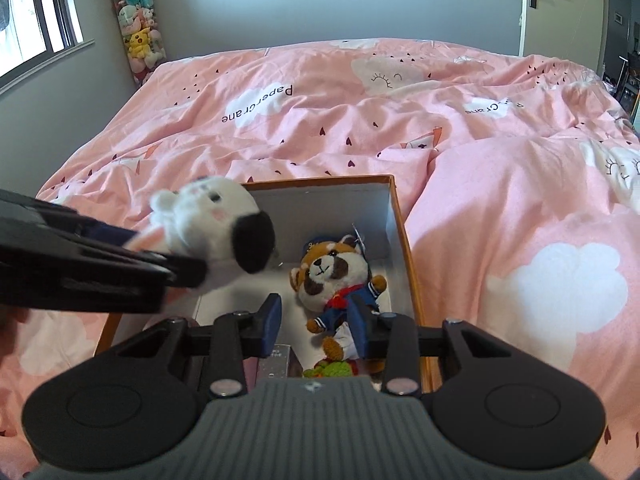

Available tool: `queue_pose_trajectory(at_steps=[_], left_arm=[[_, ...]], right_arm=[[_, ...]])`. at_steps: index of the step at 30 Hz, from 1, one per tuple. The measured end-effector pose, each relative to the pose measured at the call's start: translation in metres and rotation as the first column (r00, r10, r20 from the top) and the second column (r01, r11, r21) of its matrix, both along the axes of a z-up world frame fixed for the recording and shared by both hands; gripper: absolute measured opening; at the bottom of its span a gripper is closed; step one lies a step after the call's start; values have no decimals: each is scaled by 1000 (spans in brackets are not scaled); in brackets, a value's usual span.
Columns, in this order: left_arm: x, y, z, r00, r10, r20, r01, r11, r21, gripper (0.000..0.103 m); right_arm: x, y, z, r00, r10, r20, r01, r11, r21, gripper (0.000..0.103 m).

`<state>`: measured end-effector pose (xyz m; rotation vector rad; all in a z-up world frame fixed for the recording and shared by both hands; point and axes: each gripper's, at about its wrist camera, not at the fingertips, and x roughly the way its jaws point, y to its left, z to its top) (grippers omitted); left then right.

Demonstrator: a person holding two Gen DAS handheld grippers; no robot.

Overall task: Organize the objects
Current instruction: 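Carry the striped-cup dog plush over the box with the left gripper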

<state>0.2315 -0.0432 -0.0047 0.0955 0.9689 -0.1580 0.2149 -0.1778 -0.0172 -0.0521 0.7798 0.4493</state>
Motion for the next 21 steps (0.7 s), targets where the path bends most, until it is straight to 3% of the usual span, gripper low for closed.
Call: queue_pose_trajectory(at_steps=[5,10,14,21], left_arm=[[11,-6,-21,999,27,-37,-24,995,96,62],[18,-8,-31,997,43,-69,-35,994,108,63],[21,-14,-36,997,13,-77,-1,989,151,68],[16,-14,-34,997,-27,-73,38,986,161,76]], right_arm=[[2,-1,-5,1000,-3,-9,3,1000,3,39],[3,-1,-10,1000,2,-19,-2,1000,3,39],[2,0,-13,1000,7,-25,-8,1000,-4,39],[-2,1,-12,1000,9,-25,-10,1000,-14,39]])
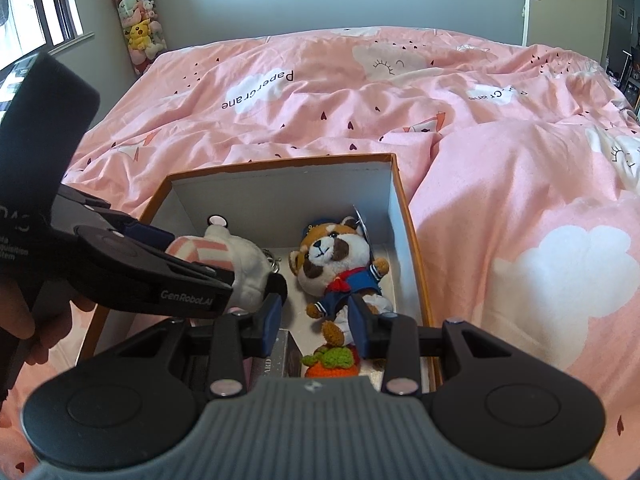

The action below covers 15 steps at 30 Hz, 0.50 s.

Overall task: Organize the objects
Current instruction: 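Lower the dog plush into the box and open the left gripper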

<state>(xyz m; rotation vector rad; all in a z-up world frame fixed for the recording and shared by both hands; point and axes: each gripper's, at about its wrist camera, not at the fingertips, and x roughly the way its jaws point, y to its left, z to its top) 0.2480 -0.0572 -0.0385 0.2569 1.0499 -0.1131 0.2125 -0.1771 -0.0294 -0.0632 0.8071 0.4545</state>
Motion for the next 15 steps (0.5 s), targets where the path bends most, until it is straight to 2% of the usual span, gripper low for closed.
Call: queue_pose_trajectory(at_steps=[7,15], left_arm=[[-22,2,25,998,-3,70,4,1000,-24,76],[-60,7,62,985,15,174,-4,998,-65,79]], right_arm=[[-12,2,12,1000,4,21,-4,1000,1,41],[-45,-4,40,997,-13,79,11,1000,28,56]])
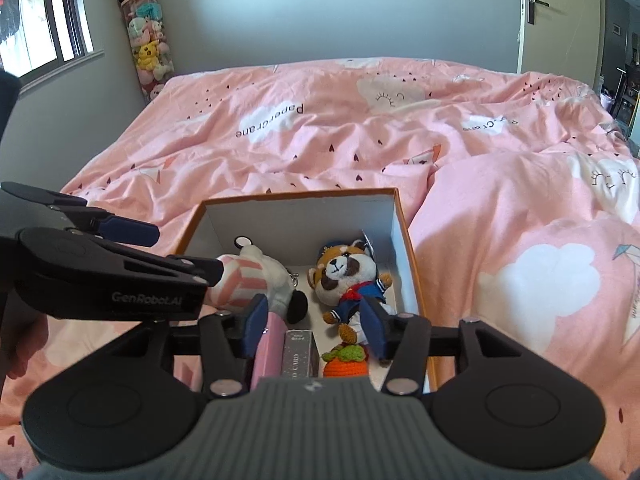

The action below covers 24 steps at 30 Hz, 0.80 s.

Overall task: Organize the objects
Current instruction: 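Lower the dog plush into the box and open the left gripper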

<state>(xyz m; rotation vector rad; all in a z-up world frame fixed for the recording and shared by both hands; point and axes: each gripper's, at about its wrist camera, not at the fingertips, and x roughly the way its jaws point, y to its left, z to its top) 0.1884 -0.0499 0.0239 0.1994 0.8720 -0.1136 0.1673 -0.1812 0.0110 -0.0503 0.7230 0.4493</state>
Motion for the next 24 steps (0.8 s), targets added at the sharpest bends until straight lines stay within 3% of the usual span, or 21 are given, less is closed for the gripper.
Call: queue_pose_trajectory(at_steps=[11,20,24], left_arm=[[-77,25,31,986,52,159,-37,994,-100,82],[-139,44,13,963,166,212,-124,972,-198,83],[-157,44,2,954,186,235,-142,971,-190,88]], right_arm=[[-57,-10,29,995,-24,99,23,1000,17,69],[-105,-11,13,989,-37,140,38,999,-3,75],[-118,-10,-1,991,-47,124,48,999,-10,76]])
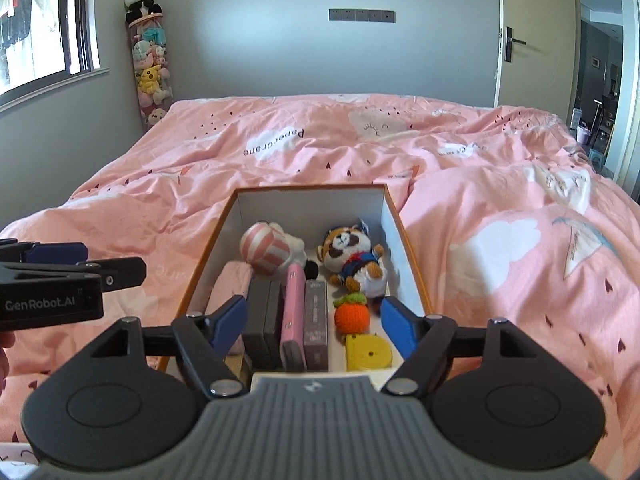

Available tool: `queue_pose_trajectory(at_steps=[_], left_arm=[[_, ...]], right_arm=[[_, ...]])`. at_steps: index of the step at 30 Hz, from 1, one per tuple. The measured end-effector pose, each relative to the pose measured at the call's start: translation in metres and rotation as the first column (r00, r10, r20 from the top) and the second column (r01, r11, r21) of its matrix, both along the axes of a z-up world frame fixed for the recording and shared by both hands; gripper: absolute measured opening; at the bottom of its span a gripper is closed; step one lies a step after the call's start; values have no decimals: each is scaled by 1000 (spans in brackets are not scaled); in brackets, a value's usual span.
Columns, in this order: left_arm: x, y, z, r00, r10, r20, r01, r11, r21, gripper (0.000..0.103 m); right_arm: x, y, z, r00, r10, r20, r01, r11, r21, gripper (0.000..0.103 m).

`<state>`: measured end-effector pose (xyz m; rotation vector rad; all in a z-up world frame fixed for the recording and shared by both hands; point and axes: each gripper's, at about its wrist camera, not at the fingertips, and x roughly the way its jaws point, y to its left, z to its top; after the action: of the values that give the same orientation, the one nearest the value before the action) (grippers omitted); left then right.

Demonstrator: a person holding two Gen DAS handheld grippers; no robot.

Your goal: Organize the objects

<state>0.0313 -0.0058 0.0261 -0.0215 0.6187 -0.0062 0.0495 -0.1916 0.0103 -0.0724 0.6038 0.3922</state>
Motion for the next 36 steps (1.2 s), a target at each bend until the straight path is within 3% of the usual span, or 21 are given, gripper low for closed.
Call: queue_pose_trajectory(at_steps=[8,17,36], left_arm=[[-21,-8,-17,1000,-3,20,2,998,63,88],[-22,-13,-31,1000,3,-8,-3,997,82,88],[-17,-10,-45,995,25,-96,-21,999,43,88]], right_arm=[[-18,-3,-25,999,-44,-20,44,999,-5,85],[-24,-5,-36,997,-76,-9,76,997,-2,87],[-23,-1,-44,998,-63,-9,63,998,-22,89]])
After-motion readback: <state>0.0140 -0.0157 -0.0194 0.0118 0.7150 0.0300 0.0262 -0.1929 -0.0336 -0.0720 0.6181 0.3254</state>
